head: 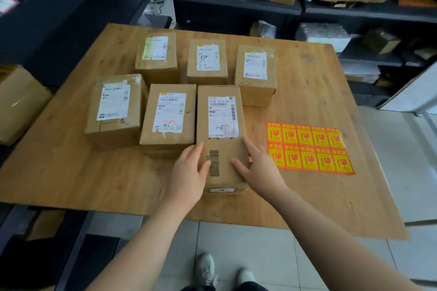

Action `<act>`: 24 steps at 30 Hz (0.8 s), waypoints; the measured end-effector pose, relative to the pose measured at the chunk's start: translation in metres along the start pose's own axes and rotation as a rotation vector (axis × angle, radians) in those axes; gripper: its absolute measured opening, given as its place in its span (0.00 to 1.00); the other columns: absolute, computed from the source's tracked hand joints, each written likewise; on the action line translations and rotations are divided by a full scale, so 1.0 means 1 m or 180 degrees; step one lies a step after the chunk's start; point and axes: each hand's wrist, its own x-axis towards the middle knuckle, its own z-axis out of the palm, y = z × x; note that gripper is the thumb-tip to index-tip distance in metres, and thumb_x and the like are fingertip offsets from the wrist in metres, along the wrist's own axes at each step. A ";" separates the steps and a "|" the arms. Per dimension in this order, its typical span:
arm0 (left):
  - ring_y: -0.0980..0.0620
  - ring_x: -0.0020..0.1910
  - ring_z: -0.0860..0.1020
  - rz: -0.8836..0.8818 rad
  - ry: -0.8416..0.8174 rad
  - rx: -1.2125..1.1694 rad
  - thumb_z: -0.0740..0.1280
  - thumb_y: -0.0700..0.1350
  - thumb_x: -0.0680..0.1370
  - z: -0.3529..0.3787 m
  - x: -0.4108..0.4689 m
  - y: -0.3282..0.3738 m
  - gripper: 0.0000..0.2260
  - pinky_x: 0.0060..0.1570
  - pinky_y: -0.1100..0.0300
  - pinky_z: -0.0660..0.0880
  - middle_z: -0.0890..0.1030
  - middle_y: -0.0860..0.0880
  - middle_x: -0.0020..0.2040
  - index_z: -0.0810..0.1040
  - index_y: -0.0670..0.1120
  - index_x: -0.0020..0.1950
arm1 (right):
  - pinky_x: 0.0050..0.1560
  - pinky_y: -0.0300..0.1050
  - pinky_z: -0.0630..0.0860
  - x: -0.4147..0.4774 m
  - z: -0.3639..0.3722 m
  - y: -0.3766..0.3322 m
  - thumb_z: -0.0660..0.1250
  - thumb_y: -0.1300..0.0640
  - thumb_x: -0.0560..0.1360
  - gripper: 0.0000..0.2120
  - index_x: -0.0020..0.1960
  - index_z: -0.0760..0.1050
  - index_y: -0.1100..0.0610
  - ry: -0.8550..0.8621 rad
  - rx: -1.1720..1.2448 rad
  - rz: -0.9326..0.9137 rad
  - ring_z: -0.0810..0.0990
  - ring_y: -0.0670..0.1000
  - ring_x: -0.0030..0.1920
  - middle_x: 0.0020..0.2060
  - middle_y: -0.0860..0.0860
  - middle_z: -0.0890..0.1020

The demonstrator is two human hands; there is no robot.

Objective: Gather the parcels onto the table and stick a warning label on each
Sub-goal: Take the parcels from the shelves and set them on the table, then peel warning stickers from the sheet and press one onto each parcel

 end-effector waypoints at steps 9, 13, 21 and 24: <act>0.43 0.59 0.74 0.0882 0.0357 0.1215 0.65 0.45 0.77 0.001 0.016 0.046 0.14 0.58 0.49 0.71 0.78 0.45 0.61 0.77 0.43 0.61 | 0.69 0.49 0.62 -0.008 -0.035 0.033 0.61 0.45 0.78 0.27 0.73 0.63 0.55 0.0247 -0.1022 -0.0074 0.62 0.54 0.72 0.72 0.52 0.66; 0.45 0.61 0.72 0.1174 0.0144 0.1191 0.62 0.47 0.79 0.029 0.027 0.084 0.14 0.60 0.51 0.69 0.77 0.48 0.62 0.76 0.45 0.62 | 0.69 0.48 0.61 -0.008 -0.061 0.065 0.61 0.46 0.78 0.26 0.72 0.65 0.57 0.0314 -0.1205 0.0107 0.63 0.55 0.72 0.72 0.54 0.67; 0.46 0.60 0.72 0.1062 -0.0289 0.1142 0.60 0.47 0.80 0.117 0.055 0.146 0.15 0.58 0.52 0.69 0.75 0.49 0.63 0.72 0.46 0.66 | 0.69 0.48 0.58 0.014 -0.109 0.144 0.61 0.46 0.78 0.27 0.73 0.62 0.57 0.0052 -0.1364 0.0244 0.62 0.56 0.72 0.72 0.55 0.65; 0.45 0.63 0.70 0.0681 -0.0476 0.1256 0.60 0.49 0.80 0.149 0.066 0.149 0.18 0.62 0.51 0.69 0.73 0.47 0.66 0.69 0.45 0.69 | 0.71 0.49 0.57 0.029 -0.115 0.171 0.59 0.45 0.79 0.28 0.75 0.59 0.56 -0.0195 -0.1465 0.0209 0.60 0.55 0.73 0.74 0.54 0.63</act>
